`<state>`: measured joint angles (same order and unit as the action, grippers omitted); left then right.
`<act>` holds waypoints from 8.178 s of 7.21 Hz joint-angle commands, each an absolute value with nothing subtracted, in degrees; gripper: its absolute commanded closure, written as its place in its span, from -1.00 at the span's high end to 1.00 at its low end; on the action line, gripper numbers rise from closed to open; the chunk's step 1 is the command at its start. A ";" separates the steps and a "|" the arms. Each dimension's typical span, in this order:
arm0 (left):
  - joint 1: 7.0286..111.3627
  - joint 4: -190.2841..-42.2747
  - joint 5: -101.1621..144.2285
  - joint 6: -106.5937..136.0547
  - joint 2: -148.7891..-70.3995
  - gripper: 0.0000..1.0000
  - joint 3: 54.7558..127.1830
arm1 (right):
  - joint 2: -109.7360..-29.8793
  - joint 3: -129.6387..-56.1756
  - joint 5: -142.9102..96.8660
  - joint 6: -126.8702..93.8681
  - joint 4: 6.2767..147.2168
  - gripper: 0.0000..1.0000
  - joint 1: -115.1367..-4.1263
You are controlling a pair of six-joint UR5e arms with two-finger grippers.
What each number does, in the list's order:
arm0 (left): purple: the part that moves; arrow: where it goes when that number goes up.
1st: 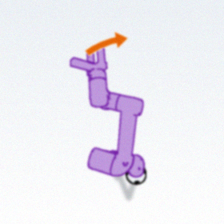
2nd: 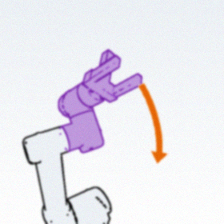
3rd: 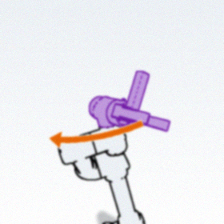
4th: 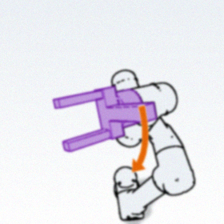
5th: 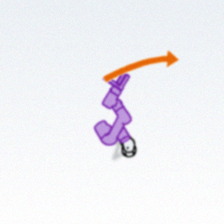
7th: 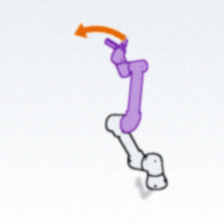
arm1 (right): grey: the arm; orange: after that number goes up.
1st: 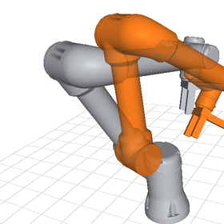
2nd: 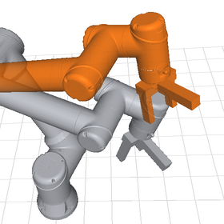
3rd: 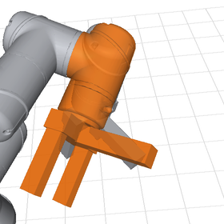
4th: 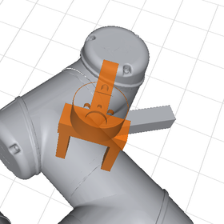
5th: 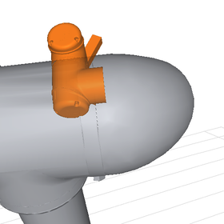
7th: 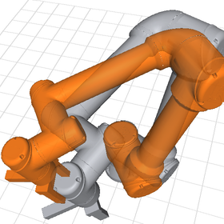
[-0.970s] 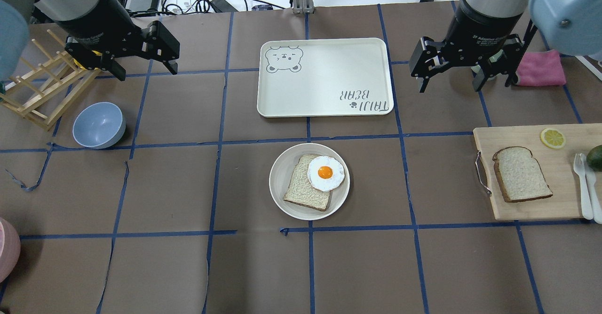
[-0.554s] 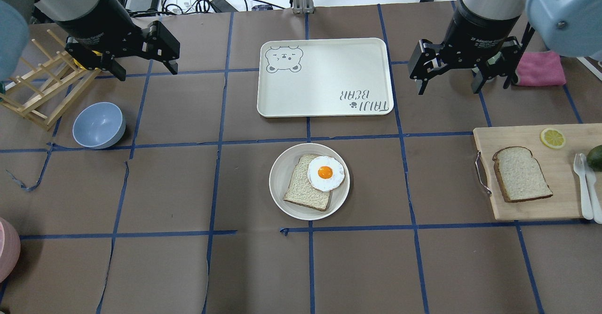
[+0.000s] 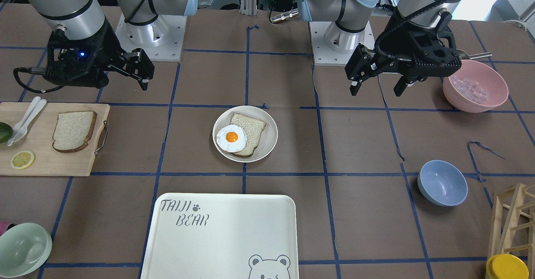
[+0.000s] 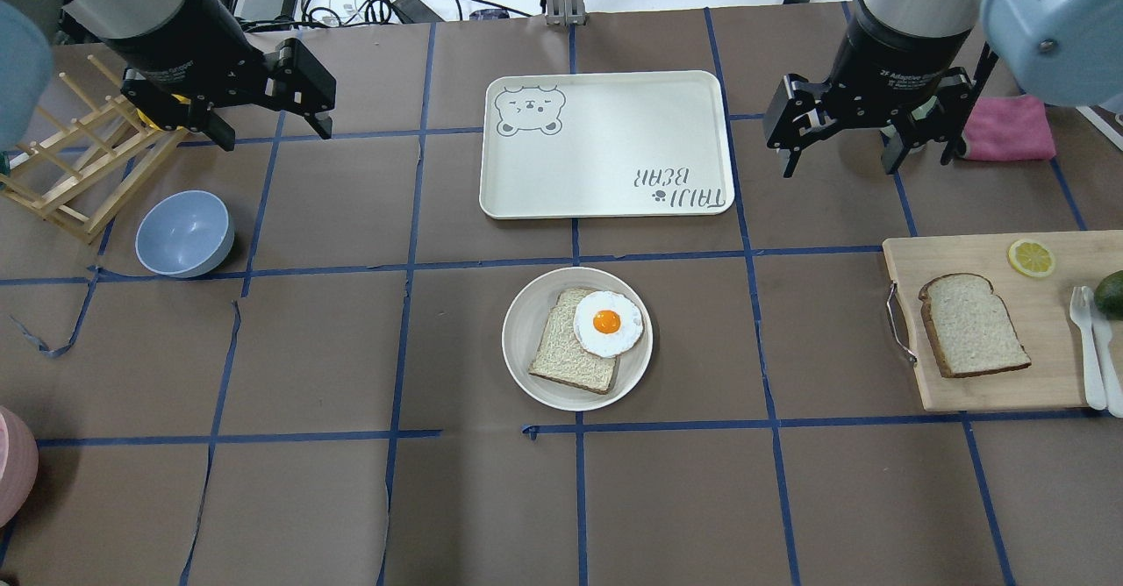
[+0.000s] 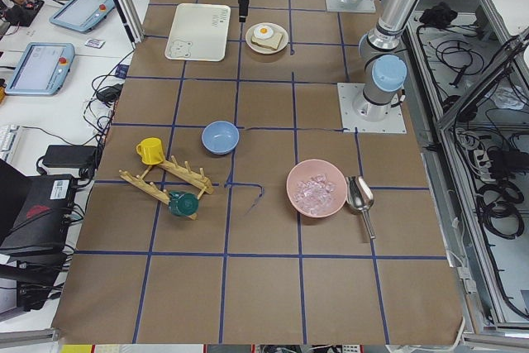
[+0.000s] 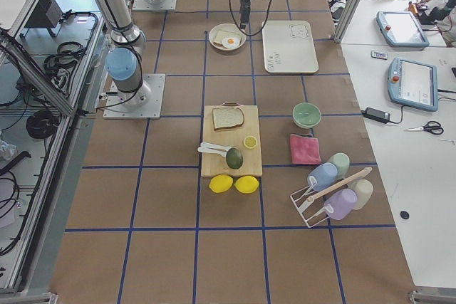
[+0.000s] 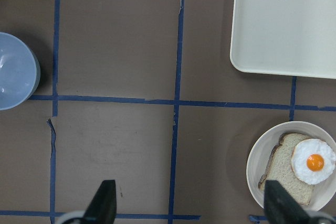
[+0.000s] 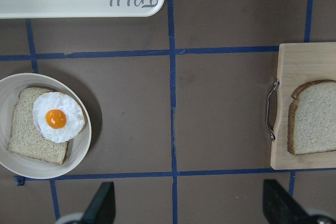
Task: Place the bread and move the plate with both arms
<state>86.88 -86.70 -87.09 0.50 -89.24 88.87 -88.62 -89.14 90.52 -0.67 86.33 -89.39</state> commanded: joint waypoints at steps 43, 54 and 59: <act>86.75 -87.98 -88.95 0.88 -88.59 1.00 88.68 | -65.21 -102.13 102.39 -10.28 104.07 -1.00 -67.59; 86.75 -88.42 -89.03 0.79 -88.33 1.00 88.77 | -71.89 -83.44 95.98 -20.32 80.19 -1.00 -76.68; 86.75 -88.42 -89.03 0.53 -88.42 1.00 88.68 | -70.84 -79.19 79.85 -49.69 78.03 -1.00 -97.35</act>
<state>86.75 -88.45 -89.03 0.54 -88.36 88.74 -71.22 -79.31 84.64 -42.53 76.92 -92.58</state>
